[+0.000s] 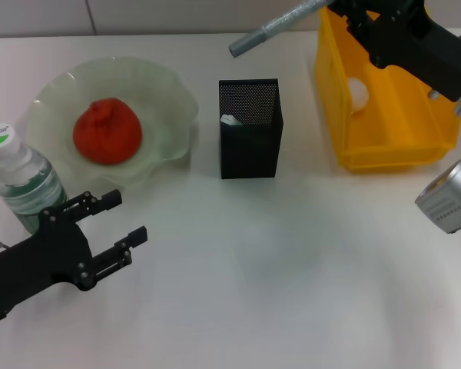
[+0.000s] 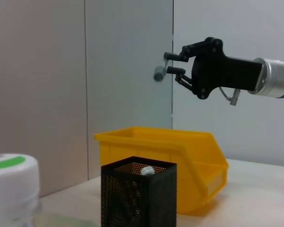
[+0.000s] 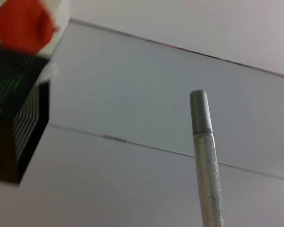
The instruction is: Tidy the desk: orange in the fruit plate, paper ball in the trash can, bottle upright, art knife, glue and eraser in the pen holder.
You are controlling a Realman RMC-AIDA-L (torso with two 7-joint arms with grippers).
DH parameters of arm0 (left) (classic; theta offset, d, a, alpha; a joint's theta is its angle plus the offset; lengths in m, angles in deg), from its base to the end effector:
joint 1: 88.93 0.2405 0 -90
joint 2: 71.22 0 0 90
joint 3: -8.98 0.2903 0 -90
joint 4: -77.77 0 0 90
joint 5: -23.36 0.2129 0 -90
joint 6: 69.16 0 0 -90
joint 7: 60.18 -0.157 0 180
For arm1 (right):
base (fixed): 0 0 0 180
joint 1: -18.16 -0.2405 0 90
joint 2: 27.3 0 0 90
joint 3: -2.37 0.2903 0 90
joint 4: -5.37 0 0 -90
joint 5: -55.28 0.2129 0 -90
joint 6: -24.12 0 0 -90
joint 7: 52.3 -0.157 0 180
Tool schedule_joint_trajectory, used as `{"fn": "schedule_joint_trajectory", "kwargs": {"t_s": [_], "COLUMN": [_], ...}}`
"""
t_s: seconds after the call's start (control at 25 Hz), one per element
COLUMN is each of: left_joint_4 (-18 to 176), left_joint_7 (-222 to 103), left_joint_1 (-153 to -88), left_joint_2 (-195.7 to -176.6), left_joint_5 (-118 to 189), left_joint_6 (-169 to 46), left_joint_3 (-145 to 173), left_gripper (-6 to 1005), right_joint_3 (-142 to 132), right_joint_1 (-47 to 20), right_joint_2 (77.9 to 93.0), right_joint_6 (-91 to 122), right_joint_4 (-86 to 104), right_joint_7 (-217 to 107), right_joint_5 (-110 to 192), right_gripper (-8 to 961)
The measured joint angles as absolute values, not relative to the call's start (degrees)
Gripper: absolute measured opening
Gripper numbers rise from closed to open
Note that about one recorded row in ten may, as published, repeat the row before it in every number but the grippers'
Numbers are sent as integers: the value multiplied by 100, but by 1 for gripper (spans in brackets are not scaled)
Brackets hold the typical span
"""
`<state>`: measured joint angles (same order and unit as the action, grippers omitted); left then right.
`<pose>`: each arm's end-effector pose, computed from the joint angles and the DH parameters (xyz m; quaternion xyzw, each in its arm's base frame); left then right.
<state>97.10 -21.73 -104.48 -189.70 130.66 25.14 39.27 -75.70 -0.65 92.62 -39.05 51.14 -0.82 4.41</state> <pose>-0.3563 0.2450 -0.0449 -0.9037 -0.1282 -0.3125 0.2630 0.2334 0.3771 -0.0161 -0.5947 -0.5946 -0.0395 0.5396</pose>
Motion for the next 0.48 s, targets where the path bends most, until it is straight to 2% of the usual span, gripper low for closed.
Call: {"fn": "schedule_joint_trajectory", "kwargs": {"t_s": [0.48], "left_joint_4": [9462], "left_joint_7": [-2668], "left_joint_1": [-10427], "left_joint_2": [-18976], "left_joint_5": [13056], "left_joint_6": [2494], "left_joint_3": [3806], "left_gripper": [642], "right_joint_3": [-8233], "right_joint_1": [126], "right_joint_2": [9258], "right_joint_6": [-3710], "right_joint_4": [4830], "right_joint_7": [3382], "right_joint_5": [1332], "right_gripper": [143]}}
